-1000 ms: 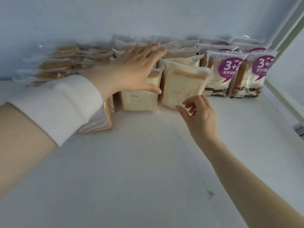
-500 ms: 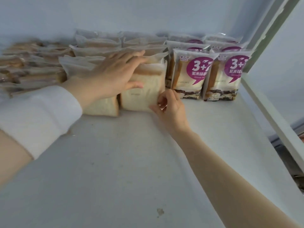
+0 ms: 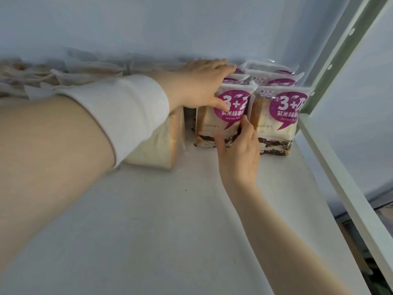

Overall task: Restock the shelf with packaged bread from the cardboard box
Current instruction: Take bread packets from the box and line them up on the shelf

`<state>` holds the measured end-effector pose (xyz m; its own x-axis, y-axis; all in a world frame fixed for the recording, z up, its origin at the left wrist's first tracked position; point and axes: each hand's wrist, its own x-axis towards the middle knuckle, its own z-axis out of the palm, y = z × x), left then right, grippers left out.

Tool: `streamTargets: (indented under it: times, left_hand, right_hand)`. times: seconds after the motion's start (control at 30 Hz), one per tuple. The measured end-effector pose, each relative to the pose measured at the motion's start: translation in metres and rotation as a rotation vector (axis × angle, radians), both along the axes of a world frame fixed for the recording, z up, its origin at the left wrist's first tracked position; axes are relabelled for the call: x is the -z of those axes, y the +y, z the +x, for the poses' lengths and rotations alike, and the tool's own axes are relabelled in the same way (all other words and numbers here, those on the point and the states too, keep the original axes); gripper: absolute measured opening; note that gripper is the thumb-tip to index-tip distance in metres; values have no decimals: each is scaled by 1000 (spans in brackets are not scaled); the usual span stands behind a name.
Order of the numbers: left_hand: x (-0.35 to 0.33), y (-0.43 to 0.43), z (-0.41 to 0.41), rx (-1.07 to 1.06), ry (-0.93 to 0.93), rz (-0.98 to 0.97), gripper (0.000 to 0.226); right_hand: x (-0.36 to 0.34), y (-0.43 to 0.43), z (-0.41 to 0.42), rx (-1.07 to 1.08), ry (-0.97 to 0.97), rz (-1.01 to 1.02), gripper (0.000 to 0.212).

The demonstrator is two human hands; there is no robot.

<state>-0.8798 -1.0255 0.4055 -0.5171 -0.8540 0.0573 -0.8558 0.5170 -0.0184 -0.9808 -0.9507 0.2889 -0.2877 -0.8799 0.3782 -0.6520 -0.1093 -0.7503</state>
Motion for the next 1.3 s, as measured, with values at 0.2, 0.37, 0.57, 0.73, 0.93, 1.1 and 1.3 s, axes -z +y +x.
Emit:
streamTargets:
  times: [0.2, 0.37, 0.57, 0.73, 0.93, 1.1, 1.3]
  left_hand:
    - [2, 0, 15, 24, 13, -6, 87]
    - [-14, -8, 12, 55, -70, 70, 107]
    - [-11, -22, 12, 48, -116, 88, 106]
    - [-12, -19, 16, 50, -181, 17, 115]
    - [-9, -20, 15, 55, -187, 36, 116]
    - [-21, -14, 7, 47, -193, 59, 120]
    - [-32, -11, -40, 170, -108, 20, 115]
  right_hand:
    - [-4, -10, 12, -40, -105, 36, 63]
    - [-3, -13, 9, -104, -206, 82, 79]
    - [-2, -24, 14, -203, -391, 129, 79]
    - [1, -25, 12, -226, -397, 116, 79]
    - [0, -26, 7, -275, -402, 154, 80]
    - [-20, -16, -16, -360, -253, 230, 75]
    - [-40, 22, -84, 40, -254, -93, 45]
